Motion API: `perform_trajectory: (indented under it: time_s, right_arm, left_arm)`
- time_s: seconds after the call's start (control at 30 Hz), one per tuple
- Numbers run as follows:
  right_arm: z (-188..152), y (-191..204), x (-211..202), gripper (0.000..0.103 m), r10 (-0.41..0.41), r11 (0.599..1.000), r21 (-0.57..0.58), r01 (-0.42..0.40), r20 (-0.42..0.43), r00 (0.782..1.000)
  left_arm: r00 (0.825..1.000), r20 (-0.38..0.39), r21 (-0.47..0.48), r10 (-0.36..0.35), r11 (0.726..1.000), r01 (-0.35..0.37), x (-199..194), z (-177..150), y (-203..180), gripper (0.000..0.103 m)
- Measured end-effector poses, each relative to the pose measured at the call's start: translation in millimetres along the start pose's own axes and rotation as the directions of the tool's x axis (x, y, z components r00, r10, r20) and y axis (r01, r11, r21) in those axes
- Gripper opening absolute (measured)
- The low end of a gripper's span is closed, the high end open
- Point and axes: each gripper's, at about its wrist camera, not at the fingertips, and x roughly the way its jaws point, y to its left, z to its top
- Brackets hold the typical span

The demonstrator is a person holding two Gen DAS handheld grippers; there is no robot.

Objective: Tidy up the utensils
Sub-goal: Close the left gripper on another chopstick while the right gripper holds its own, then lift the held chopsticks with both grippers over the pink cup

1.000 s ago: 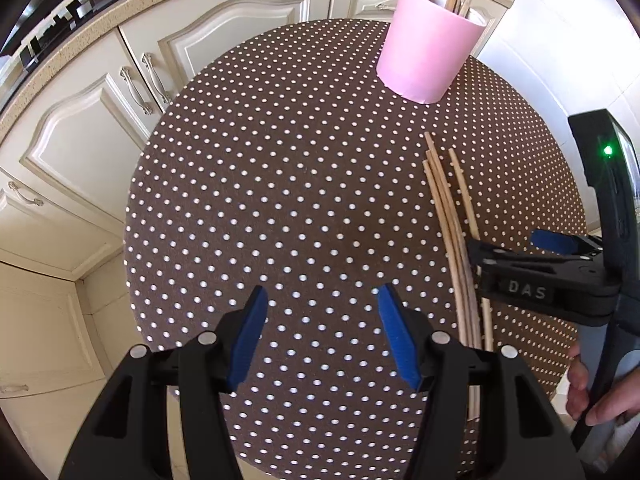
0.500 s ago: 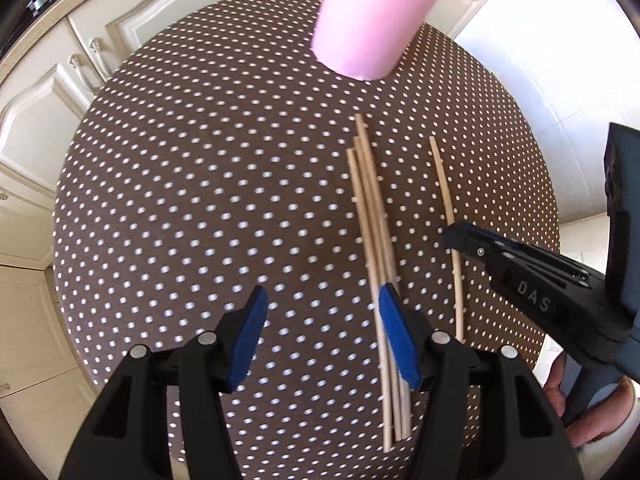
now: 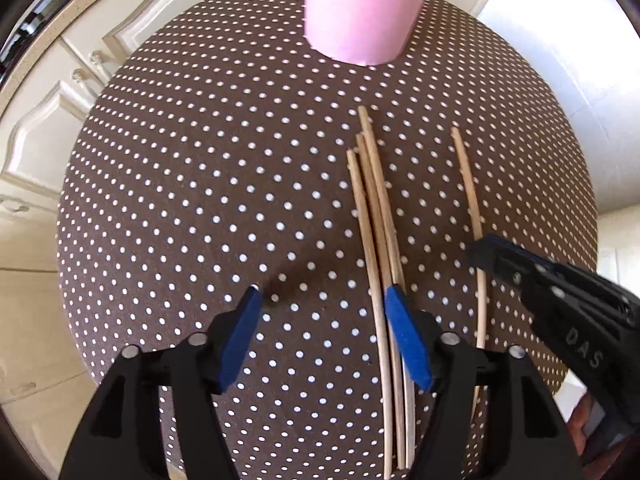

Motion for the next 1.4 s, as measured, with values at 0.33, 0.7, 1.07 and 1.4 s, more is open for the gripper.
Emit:
perform_trajectory:
  time_s: [0.33, 0.7, 1.07, 1.4]
  right_arm:
    - [4, -3, -1, 0.005, 0.007, 1.0, 0.006, -0.007, -0.006, 1.0]
    - [0, 12, -1, 0.005, -0.046, 0.998, -0.04, 0.045, -0.012, 0.999]
    - [0, 1, -31, 0.006, -0.027, 1.0, -0.002, 0.027, 0.082, 0.996]
    - [22, 7, -87, 0.006, -0.006, 1.0, -0.017, 0.01, 0.235, 0.972]
  left_arm:
    - [0.998, -0.057, -0.133, 0.024, 0.991, -0.031, 8, 29, 17, 0.069]
    - [0.998, -0.023, -0.102, 0.061, 0.993, -0.063, 8, 51, 11, 0.007]
    - [0.992, 0.128, -0.091, -0.023, 0.995, 0.035, -27, 56, 21, 0.006]
    - [0.948, 0.308, -0.093, -0.075, 0.99, 0.108, -93, 67, 33, 0.006]
